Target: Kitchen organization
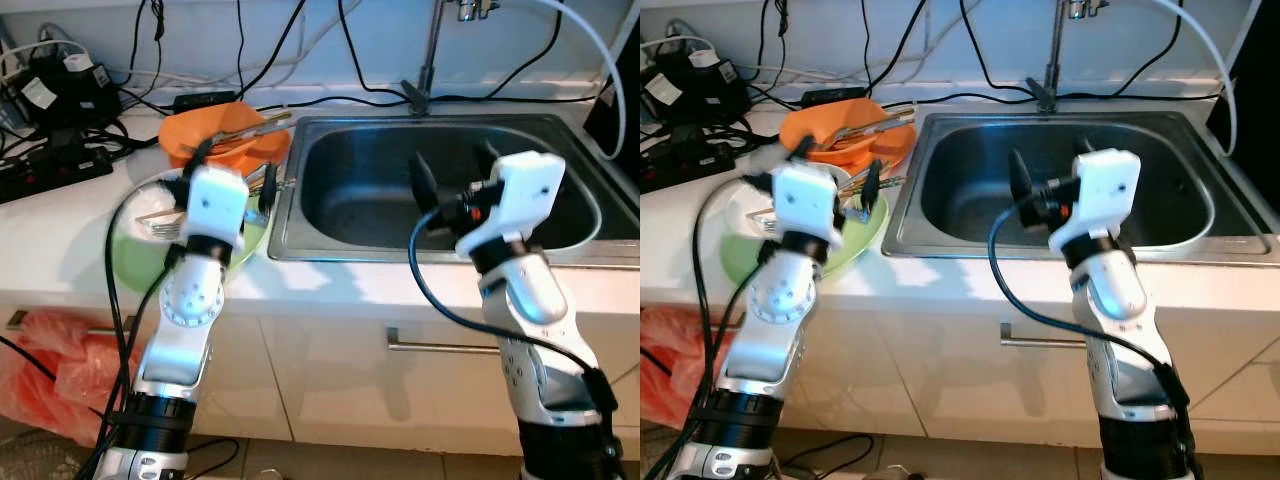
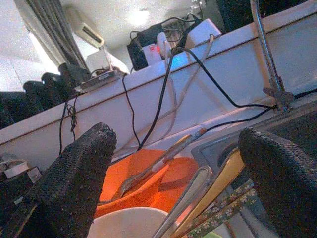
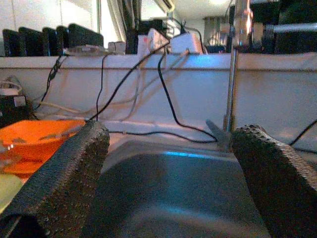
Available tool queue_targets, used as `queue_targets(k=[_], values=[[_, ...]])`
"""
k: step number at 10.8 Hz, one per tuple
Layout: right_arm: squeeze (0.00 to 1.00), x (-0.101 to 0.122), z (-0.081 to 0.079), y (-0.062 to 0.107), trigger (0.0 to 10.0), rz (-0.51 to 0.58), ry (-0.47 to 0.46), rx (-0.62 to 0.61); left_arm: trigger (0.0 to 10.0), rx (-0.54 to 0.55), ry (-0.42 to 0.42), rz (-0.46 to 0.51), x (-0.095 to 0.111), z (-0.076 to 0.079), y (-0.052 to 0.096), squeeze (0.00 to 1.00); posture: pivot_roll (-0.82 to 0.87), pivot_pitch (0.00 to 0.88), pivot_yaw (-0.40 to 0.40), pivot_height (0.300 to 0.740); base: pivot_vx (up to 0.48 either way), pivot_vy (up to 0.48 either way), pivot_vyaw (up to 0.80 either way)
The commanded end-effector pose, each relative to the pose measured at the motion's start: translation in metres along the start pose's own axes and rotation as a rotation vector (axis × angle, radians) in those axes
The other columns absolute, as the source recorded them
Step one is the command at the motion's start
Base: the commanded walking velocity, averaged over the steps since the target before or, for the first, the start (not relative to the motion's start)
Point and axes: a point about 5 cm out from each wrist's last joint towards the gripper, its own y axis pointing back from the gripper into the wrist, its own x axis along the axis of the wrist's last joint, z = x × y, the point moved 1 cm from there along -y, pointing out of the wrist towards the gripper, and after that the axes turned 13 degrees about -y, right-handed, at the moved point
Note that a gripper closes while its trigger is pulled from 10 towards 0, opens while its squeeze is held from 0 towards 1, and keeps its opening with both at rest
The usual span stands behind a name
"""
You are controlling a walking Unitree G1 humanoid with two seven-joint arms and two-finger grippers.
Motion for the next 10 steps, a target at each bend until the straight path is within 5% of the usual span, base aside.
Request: queue_targets(k=[1,10], values=[[0.0,-0.001,0.001,0.0,10.0,0.002,0.005,-0.007,10.0,-0.007,-0.016,0.013,0.0,0.001,-0.002,0.0,0.04,0.0,0.091,0.74,0.0,0.0,0.0],[0.0,-0.013,0.002,0.001,10.0,-0.006,-0.007,-0.019,10.0,-0.028,-0.046,0.03,-0.008,0.007,-0.005,0.0,0.06,0.0,0.104,0.74,0.0,0.0,0.0]])
